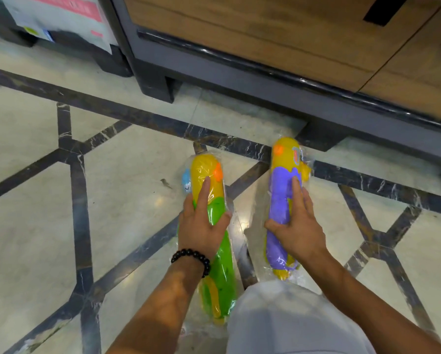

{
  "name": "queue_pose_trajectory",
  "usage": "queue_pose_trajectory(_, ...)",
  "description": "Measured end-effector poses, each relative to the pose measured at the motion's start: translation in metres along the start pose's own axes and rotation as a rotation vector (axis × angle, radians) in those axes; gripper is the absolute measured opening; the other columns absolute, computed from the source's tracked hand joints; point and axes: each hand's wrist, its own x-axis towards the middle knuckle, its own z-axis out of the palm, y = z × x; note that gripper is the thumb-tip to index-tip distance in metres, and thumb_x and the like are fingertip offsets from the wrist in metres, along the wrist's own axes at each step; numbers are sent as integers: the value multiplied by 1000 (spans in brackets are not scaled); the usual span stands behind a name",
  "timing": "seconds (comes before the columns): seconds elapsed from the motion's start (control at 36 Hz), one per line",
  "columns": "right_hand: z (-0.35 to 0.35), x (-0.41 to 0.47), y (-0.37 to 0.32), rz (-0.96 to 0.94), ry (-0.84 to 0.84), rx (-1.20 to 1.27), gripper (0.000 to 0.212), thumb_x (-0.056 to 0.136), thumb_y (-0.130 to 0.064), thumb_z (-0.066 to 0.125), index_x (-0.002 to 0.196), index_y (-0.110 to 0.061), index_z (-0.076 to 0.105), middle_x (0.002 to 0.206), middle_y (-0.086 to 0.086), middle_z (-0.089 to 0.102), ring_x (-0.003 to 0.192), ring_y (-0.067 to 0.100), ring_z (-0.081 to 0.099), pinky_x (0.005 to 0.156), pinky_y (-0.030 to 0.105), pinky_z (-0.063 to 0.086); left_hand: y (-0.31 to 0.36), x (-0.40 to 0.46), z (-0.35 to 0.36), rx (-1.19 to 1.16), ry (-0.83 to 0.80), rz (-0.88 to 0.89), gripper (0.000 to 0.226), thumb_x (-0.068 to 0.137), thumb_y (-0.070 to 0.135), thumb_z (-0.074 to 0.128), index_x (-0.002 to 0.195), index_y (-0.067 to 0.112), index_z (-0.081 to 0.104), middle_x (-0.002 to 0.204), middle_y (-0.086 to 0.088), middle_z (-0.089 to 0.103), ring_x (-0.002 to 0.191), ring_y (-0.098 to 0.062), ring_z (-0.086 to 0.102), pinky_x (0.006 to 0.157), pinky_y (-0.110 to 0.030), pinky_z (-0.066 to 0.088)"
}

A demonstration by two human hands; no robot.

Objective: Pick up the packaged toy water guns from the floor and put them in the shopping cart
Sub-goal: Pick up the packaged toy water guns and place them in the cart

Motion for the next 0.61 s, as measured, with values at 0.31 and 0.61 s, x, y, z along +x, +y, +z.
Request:
queue_pose_trajectory(0.31, -22, -23, -41, -71, -28, -116, 99, 87, -47, 66, 159, -47, -2, 168, -19, -7, 137, 26, 48, 82, 41, 52, 27, -4, -36, -77, -8, 7, 89, 90, 54, 66, 151, 63, 2, 158, 0, 31, 139, -27, 38, 110, -55, 42)
queue_pose_trajectory(0.61, -168, -127, -120, -114, -45, 144, 88, 85, -36, 74, 156, -52, 24, 166, -24, 11, 140, -10, 25, 114, 37, 37, 165, -81, -177, -71, -20, -19, 94, 90, 50, 70, 150, 65, 0, 162, -2, 25, 148, -26, 28, 116, -54, 36)
